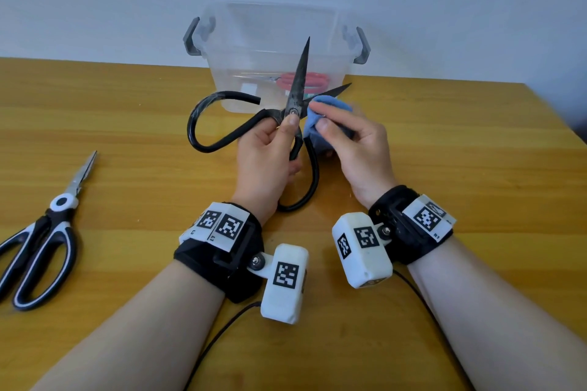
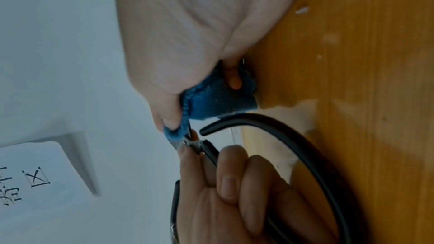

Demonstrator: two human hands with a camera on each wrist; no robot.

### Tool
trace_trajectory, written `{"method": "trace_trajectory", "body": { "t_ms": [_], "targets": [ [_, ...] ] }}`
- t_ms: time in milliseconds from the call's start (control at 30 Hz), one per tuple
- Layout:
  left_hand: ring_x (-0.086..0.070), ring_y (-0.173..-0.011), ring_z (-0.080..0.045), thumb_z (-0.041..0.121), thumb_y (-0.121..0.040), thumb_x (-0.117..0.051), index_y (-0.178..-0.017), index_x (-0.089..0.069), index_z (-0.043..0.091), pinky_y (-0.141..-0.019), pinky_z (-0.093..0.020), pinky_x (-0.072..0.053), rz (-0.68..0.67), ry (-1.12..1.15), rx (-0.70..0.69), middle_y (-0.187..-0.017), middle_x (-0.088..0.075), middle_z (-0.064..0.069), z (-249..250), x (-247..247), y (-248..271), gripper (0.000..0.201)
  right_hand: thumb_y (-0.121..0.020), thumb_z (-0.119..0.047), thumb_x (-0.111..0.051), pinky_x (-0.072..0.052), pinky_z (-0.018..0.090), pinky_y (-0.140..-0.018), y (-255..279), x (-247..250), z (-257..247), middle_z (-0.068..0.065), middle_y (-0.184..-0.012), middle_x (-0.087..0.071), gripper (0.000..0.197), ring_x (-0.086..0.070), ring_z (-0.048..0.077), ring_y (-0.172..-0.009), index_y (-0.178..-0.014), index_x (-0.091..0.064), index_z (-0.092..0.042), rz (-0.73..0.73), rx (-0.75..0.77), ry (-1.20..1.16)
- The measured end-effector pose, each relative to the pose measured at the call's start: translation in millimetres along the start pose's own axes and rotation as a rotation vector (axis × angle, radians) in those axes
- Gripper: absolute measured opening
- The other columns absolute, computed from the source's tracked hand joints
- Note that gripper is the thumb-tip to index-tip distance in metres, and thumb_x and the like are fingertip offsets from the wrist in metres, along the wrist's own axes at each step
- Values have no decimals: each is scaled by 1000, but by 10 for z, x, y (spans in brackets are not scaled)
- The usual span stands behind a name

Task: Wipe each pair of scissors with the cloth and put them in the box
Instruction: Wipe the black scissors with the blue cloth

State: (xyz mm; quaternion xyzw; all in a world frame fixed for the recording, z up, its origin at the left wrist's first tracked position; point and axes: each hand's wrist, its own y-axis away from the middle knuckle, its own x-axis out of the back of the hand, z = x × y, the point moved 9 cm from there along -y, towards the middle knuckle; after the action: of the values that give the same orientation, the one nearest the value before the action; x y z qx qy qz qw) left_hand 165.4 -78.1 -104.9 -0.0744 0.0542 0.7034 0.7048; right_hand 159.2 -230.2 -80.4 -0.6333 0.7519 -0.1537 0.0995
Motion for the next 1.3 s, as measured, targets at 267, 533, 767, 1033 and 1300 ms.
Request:
{"method": "trace_trajectory", "body": {
  "t_ms": [267, 533, 767, 1033, 1300],
  "targets": [
    [-37, -38, -11, 27, -105, -60, -66, -45, 21, -37, -18, -27, -92, -46, 27, -52, -32, 7, -6, -66, 39, 42, -92, -9, -73, -53, 19, -90, 7, 94, -78, -16, -97, -77, 18, -70, 1, -101, -101, -78, -24, 96, 46, 100],
    [-34, -43, -14, 29, -104, -61, -72, -52, 14, -37, -17, -32, -52, -68, 6, -51, -32, 9, 9, -41, 36, 36, -87, -6, -75, -57, 29, -89, -5, 330, -43, -18, -96, -76, 24, -70, 6, -100, -96, -77, -29, 302, 61, -12],
    [-36, -39, -13, 25, -105, -60, -64, -42, 21, -37, -17, -26, -101, -57, 28, -54, -30, 5, 6, -69, 50, 44, -85, -6, -78, -55, 25, -84, -20, 169, -41, -14, -90, -77, 18, -71, 5, -94, -87, -77, -24, 164, 68, 73],
    [-37, -39, -12, 28, -104, -61, -67, -48, 19, -37, -17, -27, -79, -74, 35, -51, -31, 8, -10, -64, 41, 40, -85, -8, -78, -59, 39, -87, -21, 281, 70, -7, -93, -78, 17, -73, 15, -97, -85, -79, -25, 261, -24, -55],
    [-41, -36, -9, 32, -102, -62, -72, -56, 20, -38, -15, -28, -93, -94, 103, -51, -29, 12, -56, -76, 58, 34, -87, -7, -76, -55, 26, -83, -26, 449, 111, -10, -90, -77, 17, -72, 8, -92, -83, -77, -24, 398, -23, -48]
  ]
}}
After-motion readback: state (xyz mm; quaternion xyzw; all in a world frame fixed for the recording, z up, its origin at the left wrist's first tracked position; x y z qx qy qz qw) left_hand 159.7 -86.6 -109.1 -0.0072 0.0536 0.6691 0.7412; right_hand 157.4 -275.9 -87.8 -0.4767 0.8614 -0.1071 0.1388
